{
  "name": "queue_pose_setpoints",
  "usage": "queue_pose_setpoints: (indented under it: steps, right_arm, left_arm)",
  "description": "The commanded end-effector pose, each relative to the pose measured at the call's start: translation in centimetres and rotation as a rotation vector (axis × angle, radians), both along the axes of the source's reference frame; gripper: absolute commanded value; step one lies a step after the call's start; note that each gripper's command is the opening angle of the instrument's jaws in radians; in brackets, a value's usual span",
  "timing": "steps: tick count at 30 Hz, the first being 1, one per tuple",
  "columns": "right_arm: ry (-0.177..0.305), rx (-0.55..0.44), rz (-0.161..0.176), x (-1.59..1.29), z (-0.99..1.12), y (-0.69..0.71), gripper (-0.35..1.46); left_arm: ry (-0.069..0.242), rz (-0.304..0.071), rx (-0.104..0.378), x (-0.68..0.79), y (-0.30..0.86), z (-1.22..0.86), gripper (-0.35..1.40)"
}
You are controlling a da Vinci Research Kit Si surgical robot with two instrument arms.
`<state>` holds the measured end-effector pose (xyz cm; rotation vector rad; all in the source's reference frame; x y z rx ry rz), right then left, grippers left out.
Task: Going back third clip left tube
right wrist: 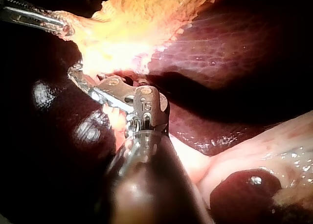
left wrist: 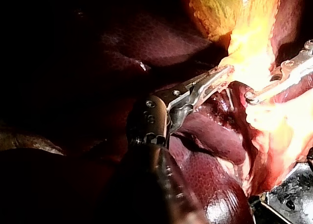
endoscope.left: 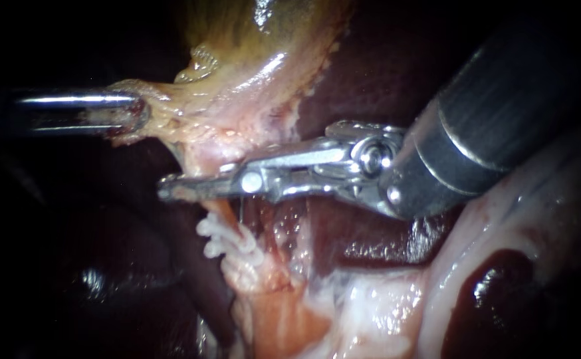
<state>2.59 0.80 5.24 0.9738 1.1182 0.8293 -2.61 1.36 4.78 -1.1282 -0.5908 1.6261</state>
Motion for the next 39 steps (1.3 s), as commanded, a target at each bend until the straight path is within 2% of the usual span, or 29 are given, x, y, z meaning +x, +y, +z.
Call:
queue_pose_setpoints:
  steps: [1, 2, 3, 6, 9, 13, 15, 19, 21, 24, 30, 35, 39]
  right_arm:
    - [0.007, 0.003, -0.010, 0.00, 0.01, -0.01, -0.35]
    - [0.015, 0.006, -0.022, 0.01, 0.02, -0.01, -0.33]
    - [0.017, 0.008, -0.032, 0.03, 0.04, -0.01, -0.09]
    - [0.016, 0.005, -0.026, 0.09, 0.14, 0.01, 0.42]
    - [0.034, 0.002, -0.012, 0.13, 0.30, 0.02, 0.48]
    - [0.028, -0.029, -0.003, 0.11, 0.61, 0.00, 0.49]
    - [0.035, -0.098, -0.010, 0.08, 0.79, -0.01, 0.50]
    - [0.052, -0.247, -0.025, 0.00, 0.99, -0.03, 0.50]
    - [0.052, -0.316, -0.024, -0.07, 1.00, -0.04, 0.50]
    - [0.072, -0.413, -0.044, -0.23, 0.92, -0.09, 0.50]
    - [0.109, -0.550, -0.080, -0.79, 0.66, -0.28, 0.50]
    - [0.089, -0.619, -0.067, -1.34, 0.51, -0.39, 0.50]
    - [0.082, -0.640, -0.064, -1.68, 0.46, -0.41, 0.50]
  left_arm:
    - [0.001, -0.001, 0.000, 0.00, 0.00, 0.00, -0.35]
    - [0.001, -0.001, 0.000, 0.00, 0.00, 0.00, -0.35]
    - [0.001, -0.001, 0.000, 0.00, 0.00, 0.00, -0.35]
    - [0.001, -0.001, 0.000, 0.00, 0.00, -0.01, -0.35]
    - [0.001, -0.001, 0.000, 0.00, 0.00, -0.01, -0.35]
    - [0.001, -0.001, 0.000, 0.00, -0.01, -0.01, -0.35]
    - [0.001, -0.001, 0.000, 0.00, -0.01, -0.01, -0.35]
    - [0.001, -0.001, 0.000, 0.00, -0.01, -0.01, -0.35]
    - [0.001, -0.001, 0.000, 0.01, -0.01, -0.01, -0.35]
    - [0.001, 0.000, 0.000, 0.02, -0.01, -0.01, -0.35]
    - [0.000, 0.000, 0.000, 0.03, -0.01, -0.02, -0.35]
    - [0.000, 0.000, 0.000, 0.03, -0.01, -0.02, -0.35]
    - [0.000, 0.000, 0.000, 0.02, -0.01, -0.02, -0.35]
